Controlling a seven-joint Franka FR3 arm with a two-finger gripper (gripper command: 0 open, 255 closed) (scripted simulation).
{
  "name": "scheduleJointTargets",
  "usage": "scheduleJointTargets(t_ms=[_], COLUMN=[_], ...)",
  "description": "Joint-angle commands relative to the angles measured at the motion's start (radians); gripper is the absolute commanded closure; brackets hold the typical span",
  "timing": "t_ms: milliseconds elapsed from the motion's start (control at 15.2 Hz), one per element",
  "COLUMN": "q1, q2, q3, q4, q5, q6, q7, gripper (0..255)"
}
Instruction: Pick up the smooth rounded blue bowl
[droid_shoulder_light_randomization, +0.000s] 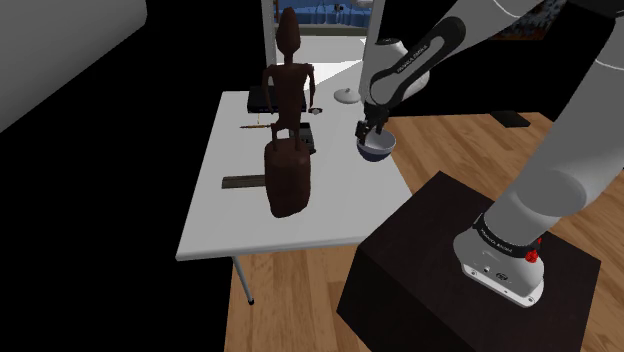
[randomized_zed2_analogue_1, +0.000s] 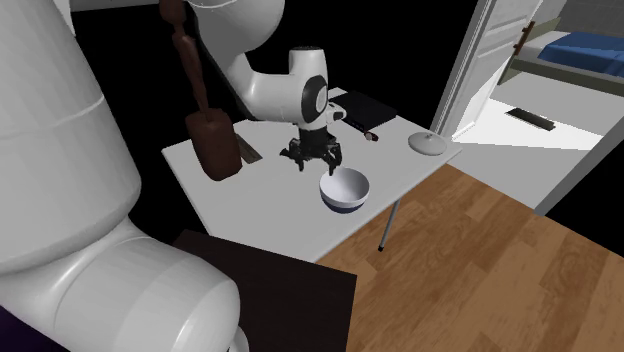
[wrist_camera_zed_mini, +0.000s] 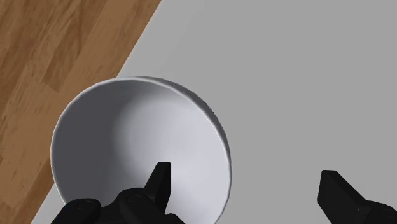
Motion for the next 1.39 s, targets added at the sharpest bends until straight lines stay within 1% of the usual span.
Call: scheduleJointTargets(t_ms=[0, 66, 132, 594, 726, 792, 1320], q1=[-0.004, -0.005, -0.005, -0.003, -0.003, -0.004, -0.005], q2=[0.079, 0.119, 0.135, 0.233, 0.233, 0.232, 0.232], q3=[-0.007, -0.011, -0.013, -0.018, -0.018, -0.018, -0.018], q4=[0.042, 0.065, 0.074, 0.083, 0.083, 0.083, 0.083], q5=[-0.014, -0.021, -0.023, -0.033, -0.033, -0.032, -0.032], q6=[0.039, 0.056, 0.063, 0.152, 0.152, 0.151, 0.151], q7=[0.006, 0.009, 0.010, 0.025, 0.025, 0.024, 0.023], gripper=[0, 0, 0, 0, 0, 255, 255])
